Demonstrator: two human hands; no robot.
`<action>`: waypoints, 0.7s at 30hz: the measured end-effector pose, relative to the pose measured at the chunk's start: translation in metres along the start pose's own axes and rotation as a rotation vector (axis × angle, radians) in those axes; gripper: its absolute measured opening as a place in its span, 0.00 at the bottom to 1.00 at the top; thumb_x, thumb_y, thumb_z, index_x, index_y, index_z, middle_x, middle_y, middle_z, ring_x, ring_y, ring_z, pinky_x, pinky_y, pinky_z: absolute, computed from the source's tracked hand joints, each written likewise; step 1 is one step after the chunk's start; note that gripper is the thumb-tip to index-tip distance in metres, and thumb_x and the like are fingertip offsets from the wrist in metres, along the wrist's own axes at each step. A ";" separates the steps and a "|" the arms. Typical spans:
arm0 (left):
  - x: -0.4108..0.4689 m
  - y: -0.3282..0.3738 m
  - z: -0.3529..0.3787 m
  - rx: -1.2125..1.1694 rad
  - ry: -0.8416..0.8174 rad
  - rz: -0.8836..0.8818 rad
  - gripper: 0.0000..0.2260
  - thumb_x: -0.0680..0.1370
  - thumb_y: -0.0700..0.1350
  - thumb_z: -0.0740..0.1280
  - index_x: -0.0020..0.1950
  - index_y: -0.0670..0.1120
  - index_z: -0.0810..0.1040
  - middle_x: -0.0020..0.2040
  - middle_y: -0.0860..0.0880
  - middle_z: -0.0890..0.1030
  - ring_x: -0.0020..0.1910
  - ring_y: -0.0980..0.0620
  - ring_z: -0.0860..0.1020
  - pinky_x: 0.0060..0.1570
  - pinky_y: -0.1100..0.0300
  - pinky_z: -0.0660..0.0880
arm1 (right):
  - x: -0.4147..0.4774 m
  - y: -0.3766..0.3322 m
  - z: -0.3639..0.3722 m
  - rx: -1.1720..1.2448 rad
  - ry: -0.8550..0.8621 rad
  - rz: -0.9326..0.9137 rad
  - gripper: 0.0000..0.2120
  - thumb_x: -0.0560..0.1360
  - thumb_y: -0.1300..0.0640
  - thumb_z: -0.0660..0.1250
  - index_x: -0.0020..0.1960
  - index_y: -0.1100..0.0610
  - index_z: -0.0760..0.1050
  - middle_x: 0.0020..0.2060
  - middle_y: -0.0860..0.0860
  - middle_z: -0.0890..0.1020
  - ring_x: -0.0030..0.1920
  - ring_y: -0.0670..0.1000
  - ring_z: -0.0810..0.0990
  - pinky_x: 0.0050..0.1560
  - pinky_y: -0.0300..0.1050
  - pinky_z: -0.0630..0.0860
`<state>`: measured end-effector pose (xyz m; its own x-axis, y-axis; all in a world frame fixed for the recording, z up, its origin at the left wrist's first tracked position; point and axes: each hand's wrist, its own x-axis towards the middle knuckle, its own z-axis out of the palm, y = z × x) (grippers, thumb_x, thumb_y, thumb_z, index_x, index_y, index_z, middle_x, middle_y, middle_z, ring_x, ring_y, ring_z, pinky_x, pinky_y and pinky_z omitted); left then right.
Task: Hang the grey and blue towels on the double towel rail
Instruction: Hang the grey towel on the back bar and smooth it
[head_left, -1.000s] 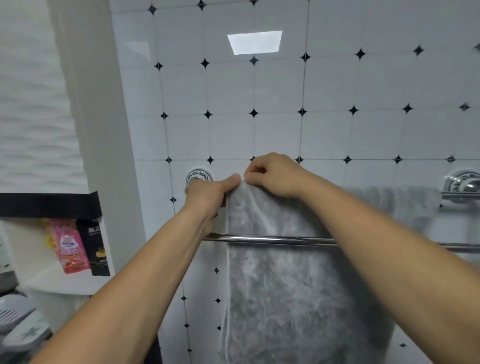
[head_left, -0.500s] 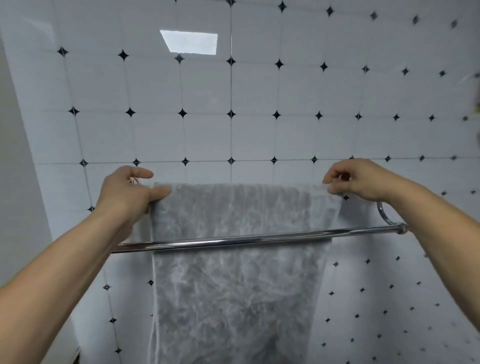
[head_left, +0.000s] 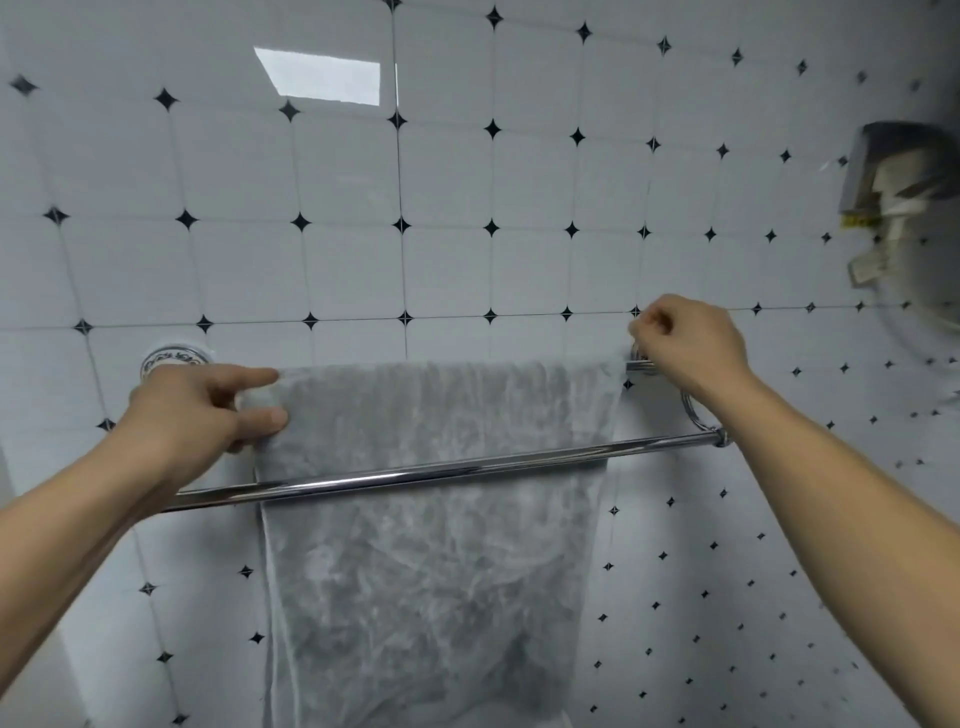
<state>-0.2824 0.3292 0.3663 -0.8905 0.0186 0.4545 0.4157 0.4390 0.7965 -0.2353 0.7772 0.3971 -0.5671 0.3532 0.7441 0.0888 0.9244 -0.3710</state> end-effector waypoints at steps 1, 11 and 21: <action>0.003 0.001 -0.001 0.055 0.000 0.005 0.17 0.70 0.40 0.77 0.57 0.50 0.83 0.31 0.49 0.76 0.30 0.48 0.73 0.43 0.58 0.74 | -0.009 0.005 -0.002 0.019 0.109 0.044 0.14 0.72 0.48 0.60 0.34 0.56 0.72 0.29 0.48 0.77 0.37 0.56 0.74 0.35 0.46 0.66; 0.024 0.017 0.001 0.825 0.095 0.248 0.17 0.67 0.56 0.77 0.53 0.53 0.84 0.50 0.44 0.76 0.54 0.37 0.74 0.50 0.47 0.72 | -0.138 0.063 0.068 0.424 0.211 0.384 0.21 0.73 0.48 0.61 0.26 0.58 0.72 0.20 0.52 0.73 0.27 0.57 0.75 0.33 0.46 0.71; 0.048 0.013 0.000 0.630 -0.217 0.298 0.12 0.72 0.51 0.75 0.55 0.57 0.84 0.46 0.54 0.85 0.41 0.58 0.78 0.41 0.59 0.70 | -0.092 0.031 0.118 0.849 -0.481 0.383 0.09 0.76 0.60 0.66 0.43 0.51 0.83 0.35 0.46 0.86 0.34 0.43 0.84 0.30 0.33 0.76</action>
<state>-0.3198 0.3360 0.3986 -0.7999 0.3672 0.4747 0.5195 0.8197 0.2413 -0.2774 0.7566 0.2518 -0.9046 0.3345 0.2642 -0.1672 0.2916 -0.9418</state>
